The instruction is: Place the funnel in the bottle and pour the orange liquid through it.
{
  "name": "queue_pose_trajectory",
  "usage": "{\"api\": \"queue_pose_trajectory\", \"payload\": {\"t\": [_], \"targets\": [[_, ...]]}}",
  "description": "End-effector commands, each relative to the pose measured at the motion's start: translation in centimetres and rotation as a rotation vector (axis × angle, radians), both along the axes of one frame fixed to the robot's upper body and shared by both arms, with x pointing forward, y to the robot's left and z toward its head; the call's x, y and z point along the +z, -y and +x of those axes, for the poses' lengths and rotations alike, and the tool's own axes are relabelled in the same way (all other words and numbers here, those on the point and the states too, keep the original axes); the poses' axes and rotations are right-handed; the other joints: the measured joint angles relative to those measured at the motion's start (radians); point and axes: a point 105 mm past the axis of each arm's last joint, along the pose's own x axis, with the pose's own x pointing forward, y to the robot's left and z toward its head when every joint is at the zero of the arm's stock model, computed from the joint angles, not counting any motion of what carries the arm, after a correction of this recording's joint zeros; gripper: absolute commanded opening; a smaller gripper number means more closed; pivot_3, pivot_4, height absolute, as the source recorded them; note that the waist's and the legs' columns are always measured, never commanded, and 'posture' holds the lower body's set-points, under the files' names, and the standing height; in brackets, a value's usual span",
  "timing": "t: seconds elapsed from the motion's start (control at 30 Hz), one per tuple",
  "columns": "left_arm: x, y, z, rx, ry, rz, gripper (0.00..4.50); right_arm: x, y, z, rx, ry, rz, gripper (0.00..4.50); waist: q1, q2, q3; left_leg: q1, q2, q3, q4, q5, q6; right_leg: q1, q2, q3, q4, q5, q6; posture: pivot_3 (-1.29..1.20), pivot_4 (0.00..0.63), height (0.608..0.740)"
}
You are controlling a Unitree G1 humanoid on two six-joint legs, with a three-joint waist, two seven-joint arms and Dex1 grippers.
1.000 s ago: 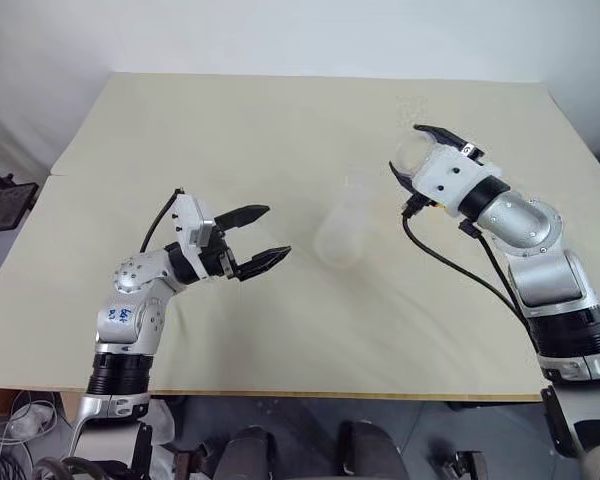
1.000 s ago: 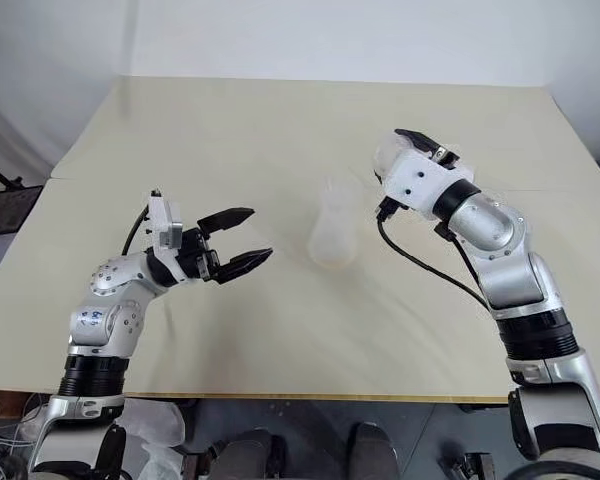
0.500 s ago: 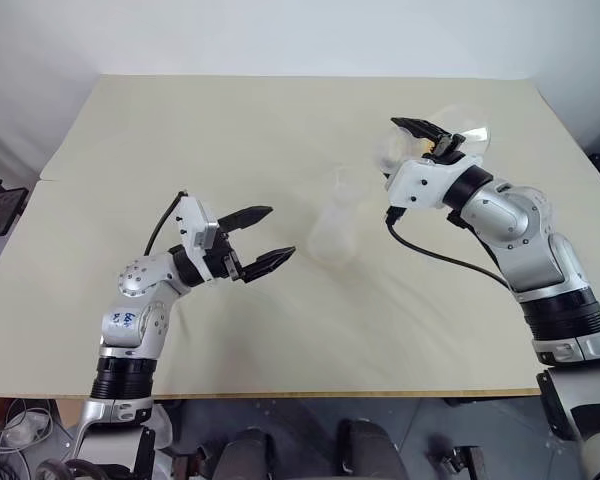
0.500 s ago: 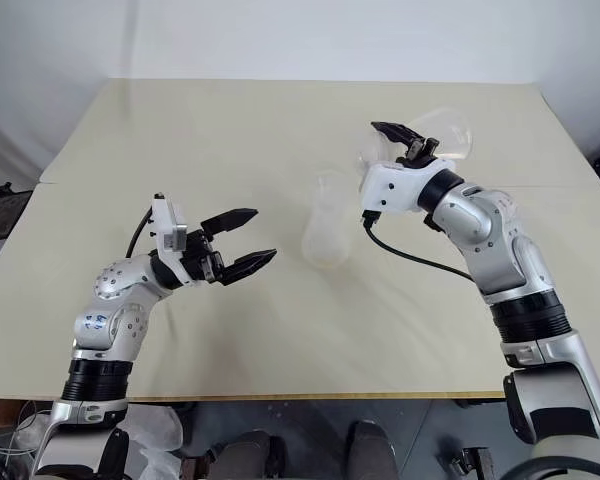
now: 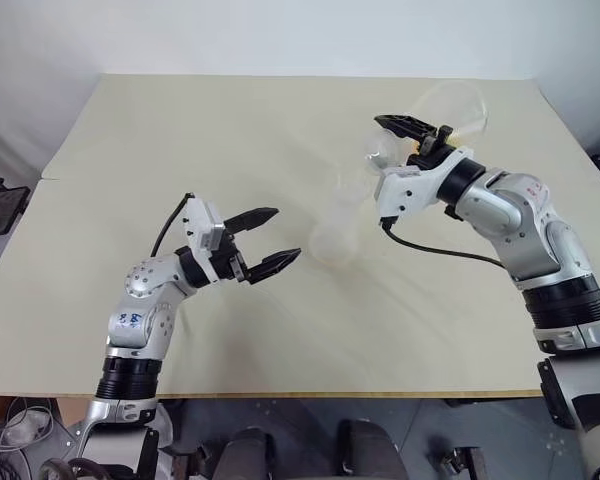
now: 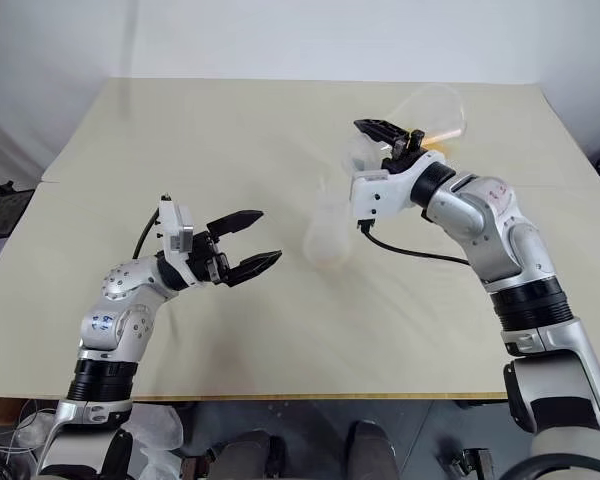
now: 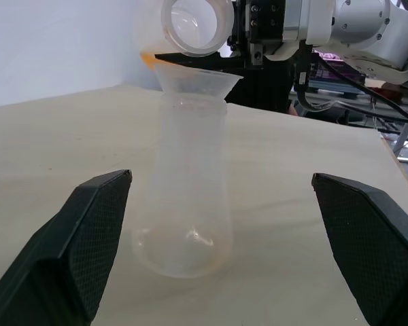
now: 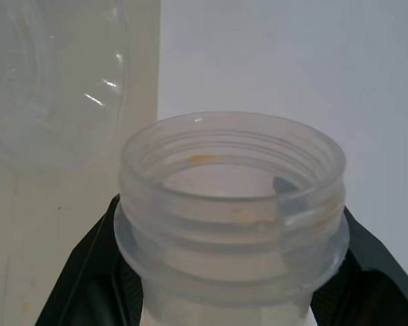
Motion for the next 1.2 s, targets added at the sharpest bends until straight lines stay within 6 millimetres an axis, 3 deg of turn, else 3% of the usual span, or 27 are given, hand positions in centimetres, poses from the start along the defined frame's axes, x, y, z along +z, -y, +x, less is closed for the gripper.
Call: {"api": "queue_pose_trajectory", "payload": {"t": [0.03,1.2], "targets": [[1.11,0.26,-0.34,-0.010,0.055,-0.013,4.50,1.86,-0.07,-0.55,0.018,0.076,-0.033,2.48,0.000,0.000,0.000,0.000,0.000,0.000,0.000,0.000,0.000,0.000,0.000,0.000,0.000,0.000,0.000,0.00,0.150,0.740],[1.10,0.76,-0.03,-0.003,0.065,-0.044,4.50,2.56,-0.43,-0.65,0.017,0.234,-0.167,2.48,0.000,0.000,0.000,0.000,0.000,0.000,0.000,0.000,0.000,0.000,0.000,0.000,0.000,0.000,0.000,0.00,0.150,0.740]]}}
